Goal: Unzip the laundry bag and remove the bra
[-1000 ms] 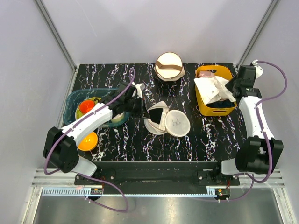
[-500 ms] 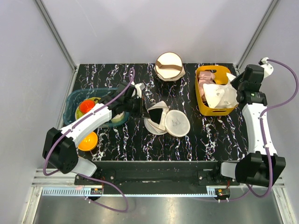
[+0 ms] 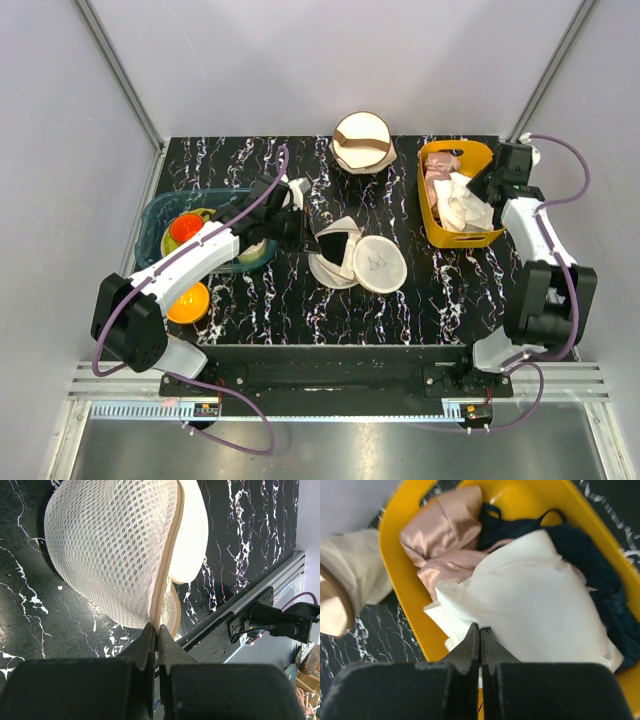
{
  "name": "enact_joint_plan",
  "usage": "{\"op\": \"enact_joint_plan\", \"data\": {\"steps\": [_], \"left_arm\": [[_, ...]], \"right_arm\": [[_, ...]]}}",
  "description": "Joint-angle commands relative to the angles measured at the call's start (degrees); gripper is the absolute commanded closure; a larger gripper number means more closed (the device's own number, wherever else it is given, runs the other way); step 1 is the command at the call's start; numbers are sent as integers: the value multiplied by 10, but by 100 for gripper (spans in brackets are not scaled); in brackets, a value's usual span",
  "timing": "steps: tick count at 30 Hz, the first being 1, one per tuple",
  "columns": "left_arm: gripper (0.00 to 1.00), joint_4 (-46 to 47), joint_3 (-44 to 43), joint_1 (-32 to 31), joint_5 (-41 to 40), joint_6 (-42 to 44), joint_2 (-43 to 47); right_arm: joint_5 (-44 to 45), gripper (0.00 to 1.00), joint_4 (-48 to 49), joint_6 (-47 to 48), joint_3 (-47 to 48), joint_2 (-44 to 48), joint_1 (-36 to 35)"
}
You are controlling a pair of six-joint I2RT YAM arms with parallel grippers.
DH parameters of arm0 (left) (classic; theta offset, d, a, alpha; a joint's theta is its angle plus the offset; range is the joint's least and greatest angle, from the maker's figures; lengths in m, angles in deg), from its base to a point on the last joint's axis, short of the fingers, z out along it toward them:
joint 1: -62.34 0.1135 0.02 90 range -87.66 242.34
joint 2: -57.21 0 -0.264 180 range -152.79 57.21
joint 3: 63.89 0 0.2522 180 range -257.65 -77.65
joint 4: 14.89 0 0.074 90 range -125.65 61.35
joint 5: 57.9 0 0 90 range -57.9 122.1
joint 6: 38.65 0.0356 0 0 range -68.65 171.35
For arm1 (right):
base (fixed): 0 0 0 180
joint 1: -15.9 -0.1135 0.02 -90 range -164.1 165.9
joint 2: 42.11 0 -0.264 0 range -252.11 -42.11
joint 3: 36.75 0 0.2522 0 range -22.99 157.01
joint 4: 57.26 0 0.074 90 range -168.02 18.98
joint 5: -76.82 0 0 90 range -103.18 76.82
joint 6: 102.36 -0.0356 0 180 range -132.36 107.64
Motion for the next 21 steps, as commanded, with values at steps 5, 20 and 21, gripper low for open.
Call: {"op": "enact_joint_plan", "data": {"steps": [5,20,21], "left_arm": [[100,10,0,-6,4,-2,28],[100,10,-15,-10,9,0,12],[100,10,-15,-10,9,0,12]], "right_arm": [[-62,64,-11,2,23,-53,-12],[-134,32,-79,-9,28,152,-42],[-136,32,-79,-11,15,159,-58]]}}
